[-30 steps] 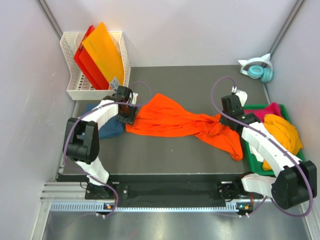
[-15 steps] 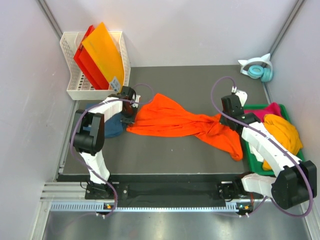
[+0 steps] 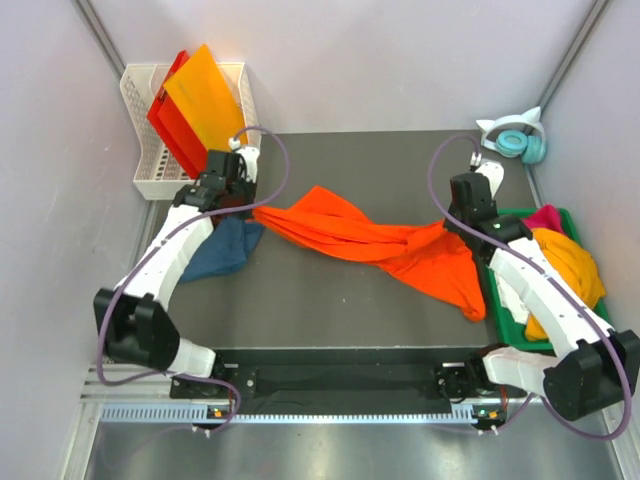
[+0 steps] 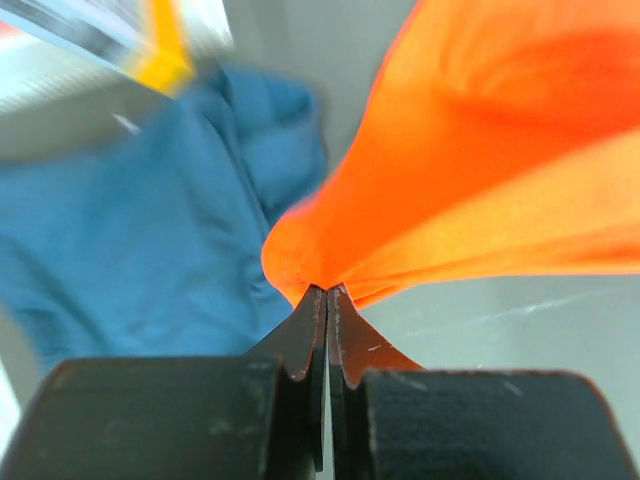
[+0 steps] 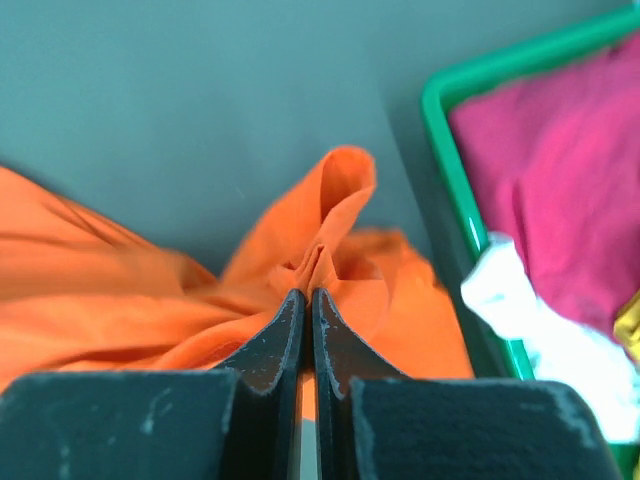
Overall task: Fold and stack the t-shirts
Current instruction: Flatten the tshirt out
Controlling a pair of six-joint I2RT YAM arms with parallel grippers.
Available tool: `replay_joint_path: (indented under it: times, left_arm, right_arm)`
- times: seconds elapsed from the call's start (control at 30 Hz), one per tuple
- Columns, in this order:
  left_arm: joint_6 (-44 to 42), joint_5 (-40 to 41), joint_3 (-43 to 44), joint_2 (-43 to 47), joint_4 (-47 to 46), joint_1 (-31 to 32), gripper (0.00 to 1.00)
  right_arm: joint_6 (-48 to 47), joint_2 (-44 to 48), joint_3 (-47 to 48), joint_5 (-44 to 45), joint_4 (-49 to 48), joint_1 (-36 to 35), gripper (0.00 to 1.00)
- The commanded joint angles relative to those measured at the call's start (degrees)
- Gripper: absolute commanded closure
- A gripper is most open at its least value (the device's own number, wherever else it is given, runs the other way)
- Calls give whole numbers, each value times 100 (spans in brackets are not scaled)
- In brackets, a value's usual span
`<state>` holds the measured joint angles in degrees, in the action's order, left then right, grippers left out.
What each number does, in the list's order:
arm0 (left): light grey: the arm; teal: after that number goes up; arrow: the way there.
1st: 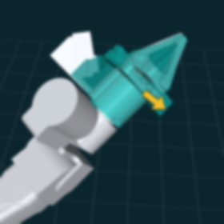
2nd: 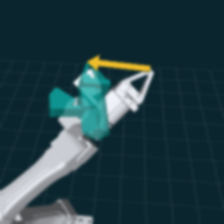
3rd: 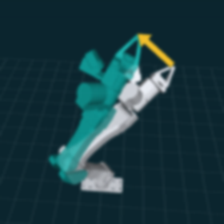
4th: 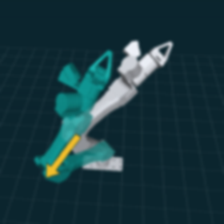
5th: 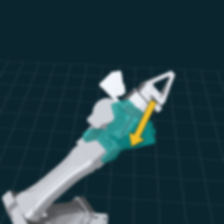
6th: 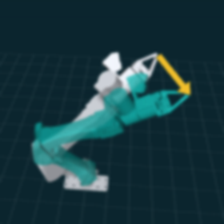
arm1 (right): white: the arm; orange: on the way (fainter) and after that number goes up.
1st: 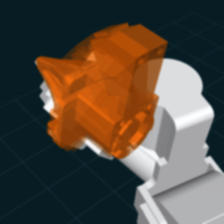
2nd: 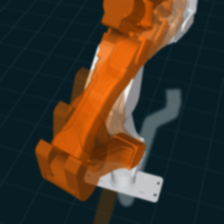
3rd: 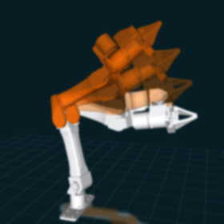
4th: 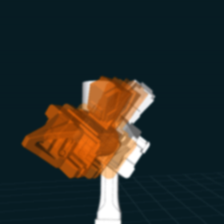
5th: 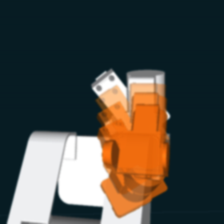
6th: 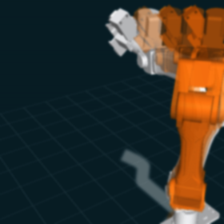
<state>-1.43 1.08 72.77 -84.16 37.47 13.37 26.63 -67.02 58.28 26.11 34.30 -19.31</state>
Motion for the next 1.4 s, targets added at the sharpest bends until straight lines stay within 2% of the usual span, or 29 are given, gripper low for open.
replay_joint_path:
  times: [0.0,0.17,0.4,0.8,0.93,1.03,1.07,1.13,1.17,1.2,1.23,1.37]
  left_arm:
    - [-50,305,386,383,-170,-27,100]
    - [-217,-71,379,190,250,-27,100]
    - [-542,-775,19,-672,1130,-9,100]
    - [-1965,-1619,-79,-935,2439,368,100]
    - [-2020,-1734,0,-1392,2713,465,100]
    - [-1739,-1576,96,-1463,2232,430,84]
    - [-1651,-1472,140,-1385,2064,413,66]
    - [-1326,-1383,325,-1331,1712,395,45]
    - [-1055,-1252,464,-1331,1319,386,25]
    - [-930,-1016,518,-1357,1098,386,16]
    - [-816,-909,580,-1401,913,386,13]
    - [-420,-907,1071,-2067,559,386,14]
  right_arm:
    - [-141,251,386,175,24,24,100]
    - [-88,287,201,105,23,33,100]
    - [9,594,-325,140,137,33,100]
    - [0,1078,-353,202,656,33,100]
    - [61,929,-326,167,648,33,100]
    - [96,858,-335,114,586,33,100]
    - [105,840,-352,88,560,33,100]
    - [140,788,-353,35,525,33,100]
    - [158,770,-361,26,507,33,100]
    - [167,726,-361,9,472,33,100]
    - [176,708,-361,8,463,33,100]
    - [193,594,-353,26,411,33,100]
